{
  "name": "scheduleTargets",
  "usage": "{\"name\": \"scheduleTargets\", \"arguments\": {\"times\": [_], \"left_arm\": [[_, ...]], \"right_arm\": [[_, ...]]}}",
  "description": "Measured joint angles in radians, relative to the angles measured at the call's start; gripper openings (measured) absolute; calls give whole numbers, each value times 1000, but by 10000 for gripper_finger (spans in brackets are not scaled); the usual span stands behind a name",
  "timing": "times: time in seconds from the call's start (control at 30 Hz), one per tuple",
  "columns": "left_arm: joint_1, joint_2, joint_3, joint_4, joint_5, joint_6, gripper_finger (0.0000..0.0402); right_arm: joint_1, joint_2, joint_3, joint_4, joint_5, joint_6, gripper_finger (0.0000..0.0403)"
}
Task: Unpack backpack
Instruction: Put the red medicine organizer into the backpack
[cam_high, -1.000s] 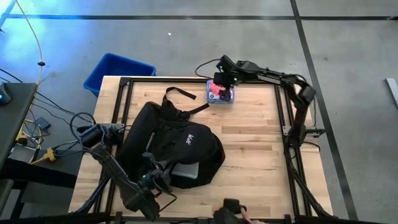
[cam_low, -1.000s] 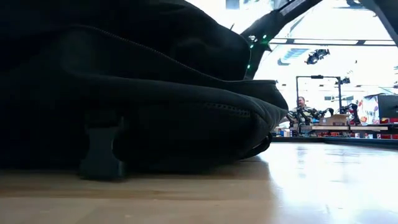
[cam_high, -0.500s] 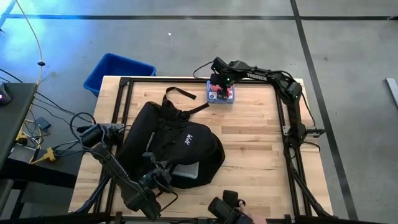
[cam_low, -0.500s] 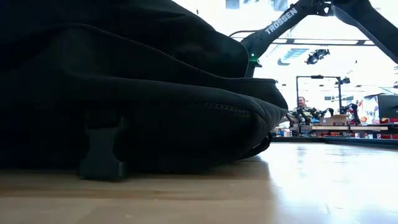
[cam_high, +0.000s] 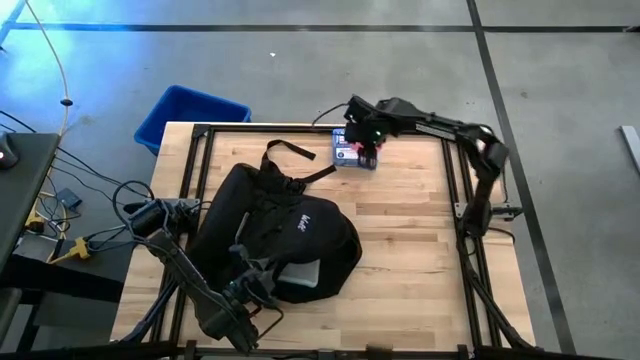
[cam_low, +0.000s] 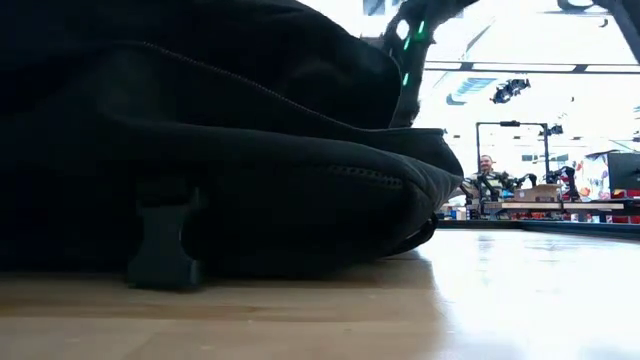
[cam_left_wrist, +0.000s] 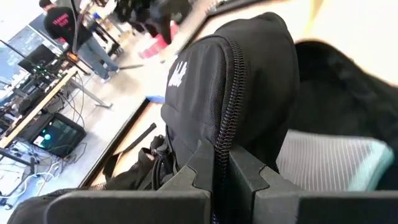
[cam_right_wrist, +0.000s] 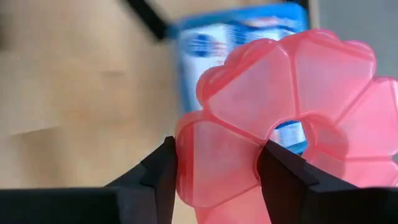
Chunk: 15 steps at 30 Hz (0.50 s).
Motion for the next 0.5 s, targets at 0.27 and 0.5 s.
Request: {"name": "scheduleTargets", "arguments": {"times": [0.27,0.5], "left_arm": [[15,-26,0,-8,-123,-87,1],[17,-68,18,-2,-279,-66,0]], "right_arm": [[460,-187,0,-295,-265,259,154],[841,-139,-53,-40,-257,337,154]]}}
